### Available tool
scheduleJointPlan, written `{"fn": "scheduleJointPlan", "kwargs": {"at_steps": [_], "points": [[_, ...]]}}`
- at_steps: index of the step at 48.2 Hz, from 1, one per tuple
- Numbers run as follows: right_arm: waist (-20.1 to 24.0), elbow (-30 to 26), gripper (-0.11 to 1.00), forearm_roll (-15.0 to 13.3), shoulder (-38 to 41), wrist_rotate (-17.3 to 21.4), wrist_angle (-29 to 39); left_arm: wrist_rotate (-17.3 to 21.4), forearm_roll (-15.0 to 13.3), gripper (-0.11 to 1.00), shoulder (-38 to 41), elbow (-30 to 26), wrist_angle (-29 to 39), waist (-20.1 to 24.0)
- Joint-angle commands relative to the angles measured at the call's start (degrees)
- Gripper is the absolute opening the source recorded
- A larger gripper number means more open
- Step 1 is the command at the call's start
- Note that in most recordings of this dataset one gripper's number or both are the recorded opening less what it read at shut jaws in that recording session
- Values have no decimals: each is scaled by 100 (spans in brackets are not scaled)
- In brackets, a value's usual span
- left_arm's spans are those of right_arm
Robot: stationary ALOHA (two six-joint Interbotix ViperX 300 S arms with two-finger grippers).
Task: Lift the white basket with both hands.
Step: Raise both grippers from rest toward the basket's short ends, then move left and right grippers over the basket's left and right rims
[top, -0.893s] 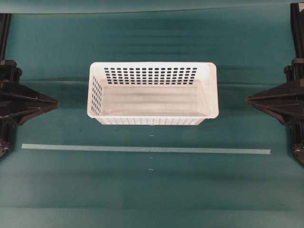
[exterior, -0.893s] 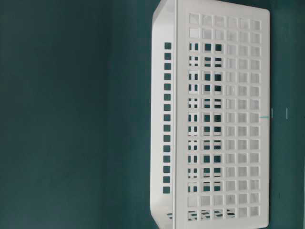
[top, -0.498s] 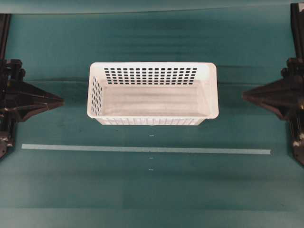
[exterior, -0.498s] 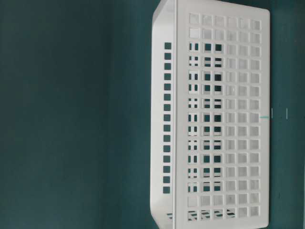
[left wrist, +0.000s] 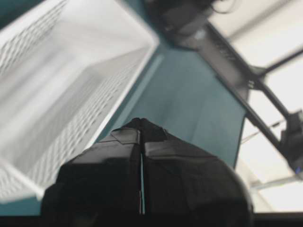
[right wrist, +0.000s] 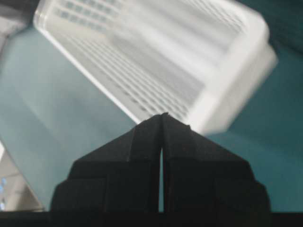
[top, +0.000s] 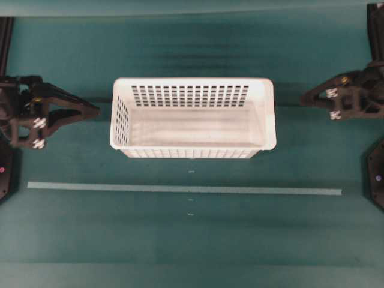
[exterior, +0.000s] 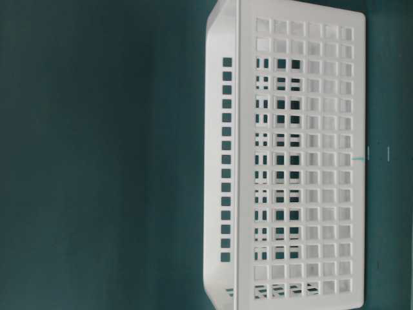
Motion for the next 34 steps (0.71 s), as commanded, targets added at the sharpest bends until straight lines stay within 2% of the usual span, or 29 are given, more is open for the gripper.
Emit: {"fn": "scheduleJointPlan", "kwargs": {"at_steps": [1, 5, 15, 22, 26, 34], "points": [[-53, -352, 1, 26, 325, 211, 448, -413, 18, -5, 176, -396, 457, 132], [-97, -589, 1, 18, 598, 466, 800, -958, 9, -5, 404, -659, 940, 299], [-316, -1143, 1, -79, 1336, 791, 1538, -1802, 26, -5, 888, -949, 1670, 589], [-378, -1556, 1, -176, 1802, 861, 2188, -2470, 62, -5, 1283, -1099, 2848, 703], [-404, -1740, 1, -290, 2004, 896, 2628, -2566, 70, -5, 1441, -1178, 3129, 703], [-404, -1960, 1, -606, 2303, 1099, 3120, -2566, 79, -5, 1529, -1204, 3138, 703]]}}
